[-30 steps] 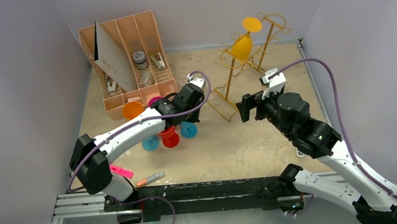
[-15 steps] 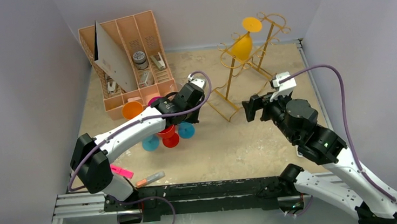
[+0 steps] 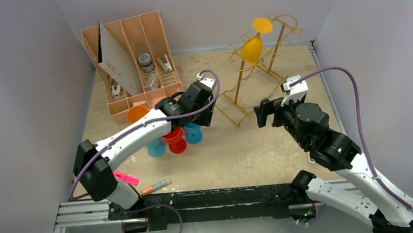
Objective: Take the wine glass off the wine glass rack
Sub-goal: Place the wine glass at the center of the board.
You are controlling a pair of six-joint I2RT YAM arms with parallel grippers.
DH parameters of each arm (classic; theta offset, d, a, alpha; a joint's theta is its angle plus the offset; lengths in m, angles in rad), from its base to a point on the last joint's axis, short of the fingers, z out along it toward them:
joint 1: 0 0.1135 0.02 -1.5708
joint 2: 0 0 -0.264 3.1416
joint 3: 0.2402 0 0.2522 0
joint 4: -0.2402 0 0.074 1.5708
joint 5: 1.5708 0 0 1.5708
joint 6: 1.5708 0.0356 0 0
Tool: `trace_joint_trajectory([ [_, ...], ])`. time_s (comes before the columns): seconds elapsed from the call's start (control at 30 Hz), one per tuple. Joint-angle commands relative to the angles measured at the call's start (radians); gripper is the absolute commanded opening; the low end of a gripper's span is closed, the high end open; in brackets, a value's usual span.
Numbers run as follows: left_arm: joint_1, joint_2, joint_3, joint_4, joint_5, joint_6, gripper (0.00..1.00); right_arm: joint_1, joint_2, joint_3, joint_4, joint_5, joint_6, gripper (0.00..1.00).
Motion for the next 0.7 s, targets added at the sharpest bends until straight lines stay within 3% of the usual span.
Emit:
trace_joint_trajectory([
  [0.0,-0.004,-0.074,0.049,-0.006,0.02,-0.016,0.45,0.002,0.024,0.059,-0.008,0.063,-0.006,0.99],
  [0.17,-0.004,-0.125,0.058,-0.027,0.059,-0.003,0.48,0.002,0.033,0.057,-0.003,0.081,0.013,0.99],
  [0.3,-0.004,-0.159,0.065,-0.031,0.076,0.002,0.51,0.002,0.039,0.074,0.047,0.087,-0.084,0.99],
  [0.53,-0.003,-0.227,0.102,-0.049,0.09,0.017,0.52,-0.002,0.204,0.242,0.075,0.212,-0.334,0.99],
  [0.67,-0.003,-0.312,0.07,-0.006,0.082,0.027,0.63,-0.038,0.289,0.36,0.059,0.176,-0.356,0.99],
])
